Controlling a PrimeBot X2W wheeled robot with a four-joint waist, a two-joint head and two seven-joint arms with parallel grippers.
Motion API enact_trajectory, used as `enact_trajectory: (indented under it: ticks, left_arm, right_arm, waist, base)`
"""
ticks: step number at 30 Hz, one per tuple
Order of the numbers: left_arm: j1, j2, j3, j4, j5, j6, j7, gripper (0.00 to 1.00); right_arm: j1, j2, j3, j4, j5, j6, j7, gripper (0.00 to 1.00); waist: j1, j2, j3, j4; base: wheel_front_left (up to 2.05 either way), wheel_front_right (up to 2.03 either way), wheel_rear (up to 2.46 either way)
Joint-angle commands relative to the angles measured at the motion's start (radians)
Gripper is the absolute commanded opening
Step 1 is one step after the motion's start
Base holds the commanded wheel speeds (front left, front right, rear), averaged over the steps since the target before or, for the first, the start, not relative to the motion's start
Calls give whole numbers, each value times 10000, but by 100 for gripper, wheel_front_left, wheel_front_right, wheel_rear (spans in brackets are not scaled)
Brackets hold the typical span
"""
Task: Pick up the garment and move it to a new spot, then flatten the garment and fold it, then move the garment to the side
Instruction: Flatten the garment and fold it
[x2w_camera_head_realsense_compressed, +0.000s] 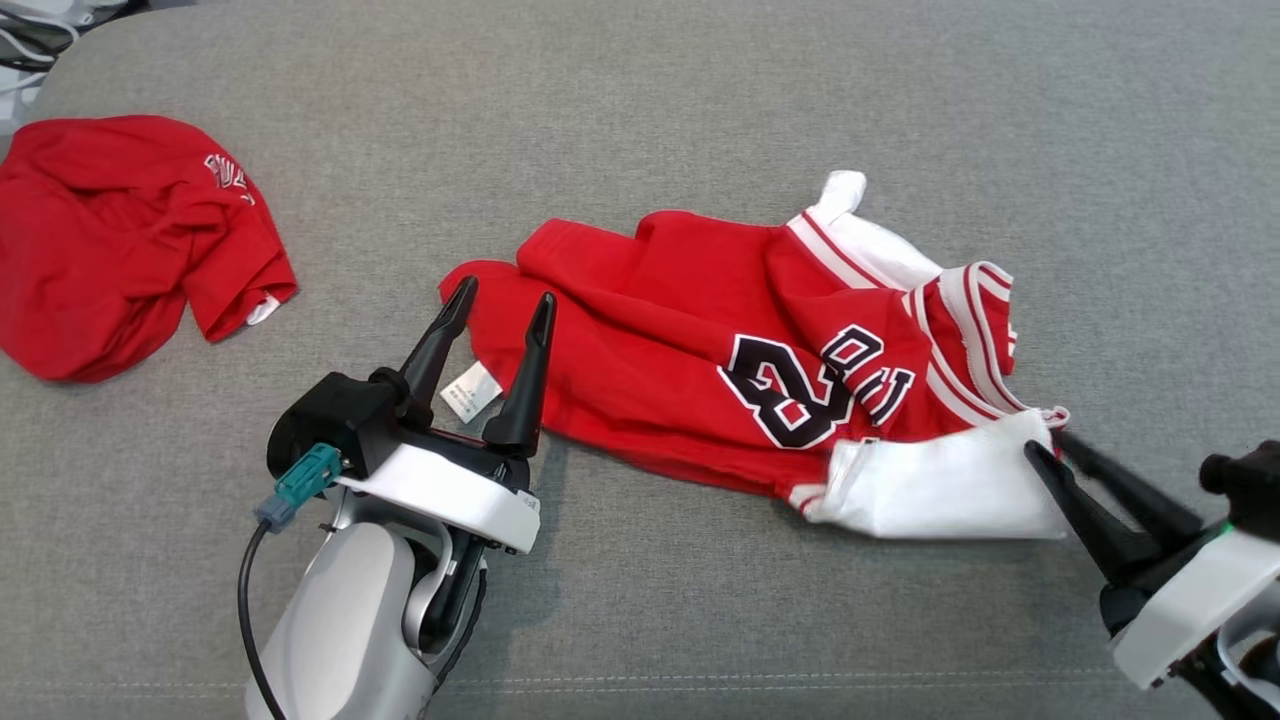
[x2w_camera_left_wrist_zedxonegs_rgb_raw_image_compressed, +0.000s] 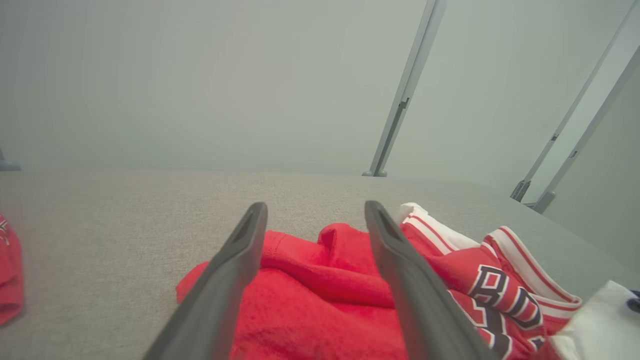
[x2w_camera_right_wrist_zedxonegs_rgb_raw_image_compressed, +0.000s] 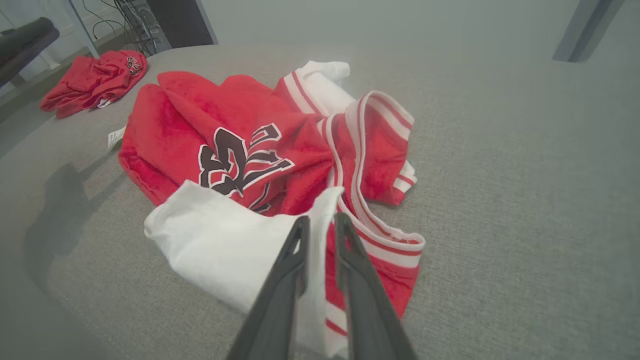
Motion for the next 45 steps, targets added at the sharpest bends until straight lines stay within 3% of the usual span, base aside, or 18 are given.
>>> enact_trajectory:
  ticks: [1, 13, 24, 40, 43, 45]
  left_arm:
    - [-91, 133, 294, -223, 125, -71, -51, 100]
    - [-147, 133, 130, -190, 71, -71, -51, 100]
    - [-108, 133, 191, -188, 174, -71, -51, 100]
    - [-196, 133, 29, -175, 155, -71, -51, 100]
    - [-184, 133, 43, -191, 152, -71, -51, 100]
    - [-186, 133, 41, -208, 146, -71, -51, 100]
  right_arm:
    - [86, -270, -124, -252, 32, 0, -191, 100]
    - [-443, 558, 6, 678, -151, 0, 230, 100]
    - [374, 477, -21, 831, -101, 0, 175, 100]
    - [-642, 1183, 382, 1820, -908, 0, 442, 100]
    - [-703, 1228, 505, 1929, -962, 0, 469, 90]
    - [-734, 1227, 559, 1964, -978, 0, 471, 71]
  waist:
    - [-1, -1, -8, -62]
    - [-1, -1, 56, 89]
    - [-1, -1, 27, -64]
    - [-1, -1, 219, 232]
    - [-1, -1, 264, 311]
    - [-1, -1, 296, 344]
  base:
    - [0, 0, 0]
    - [0, 0, 0]
    - [0, 0, 0]
    - [0, 0, 0]
    - [0, 0, 0]
    - [0, 0, 0]
